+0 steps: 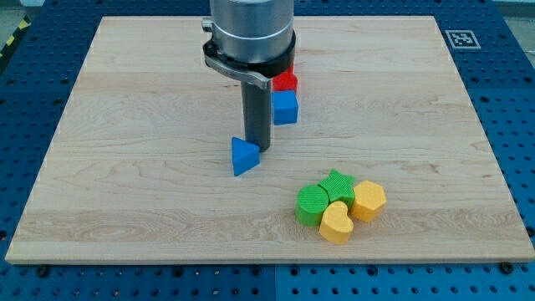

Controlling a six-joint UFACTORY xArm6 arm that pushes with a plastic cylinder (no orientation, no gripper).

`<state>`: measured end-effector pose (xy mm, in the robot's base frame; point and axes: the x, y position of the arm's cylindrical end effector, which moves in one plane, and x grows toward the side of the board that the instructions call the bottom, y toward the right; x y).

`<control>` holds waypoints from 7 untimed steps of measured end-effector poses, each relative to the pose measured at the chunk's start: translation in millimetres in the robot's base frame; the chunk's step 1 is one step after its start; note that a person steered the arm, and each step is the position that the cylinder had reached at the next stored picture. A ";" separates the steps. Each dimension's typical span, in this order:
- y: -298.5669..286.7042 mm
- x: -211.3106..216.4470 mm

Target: Push the blue triangle to the top of the green circle

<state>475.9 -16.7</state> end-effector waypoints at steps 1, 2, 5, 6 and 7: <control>-21.1 -3.4; -36.1 -21.6; -55.0 -46.0; -55.7 3.0; -55.7 33.9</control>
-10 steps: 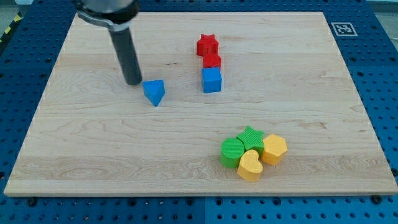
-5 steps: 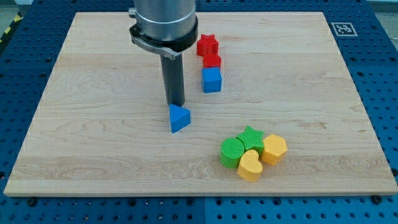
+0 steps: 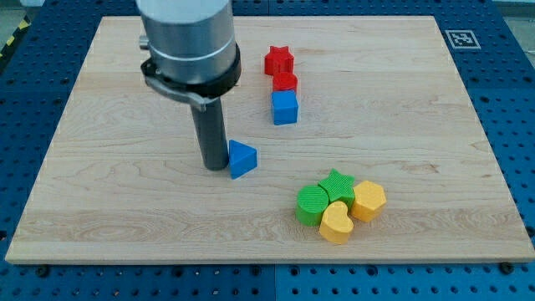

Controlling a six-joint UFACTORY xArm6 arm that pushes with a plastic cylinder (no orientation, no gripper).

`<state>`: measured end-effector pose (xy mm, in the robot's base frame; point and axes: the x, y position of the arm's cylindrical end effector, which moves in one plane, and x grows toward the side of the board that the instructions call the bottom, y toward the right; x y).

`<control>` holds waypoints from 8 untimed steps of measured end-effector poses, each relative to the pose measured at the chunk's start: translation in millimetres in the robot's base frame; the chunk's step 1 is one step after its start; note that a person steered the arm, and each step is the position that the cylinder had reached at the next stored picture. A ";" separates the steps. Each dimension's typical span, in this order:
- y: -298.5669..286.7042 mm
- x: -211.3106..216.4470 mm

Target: Push the blue triangle to the top of the green circle

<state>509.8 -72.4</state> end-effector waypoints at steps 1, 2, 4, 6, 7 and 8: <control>17.4 0.2; 29.0 -16.9; 50.5 -39.2; 91.4 -21.4; 94.4 -8.7; 90.7 -10.9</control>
<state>498.9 18.3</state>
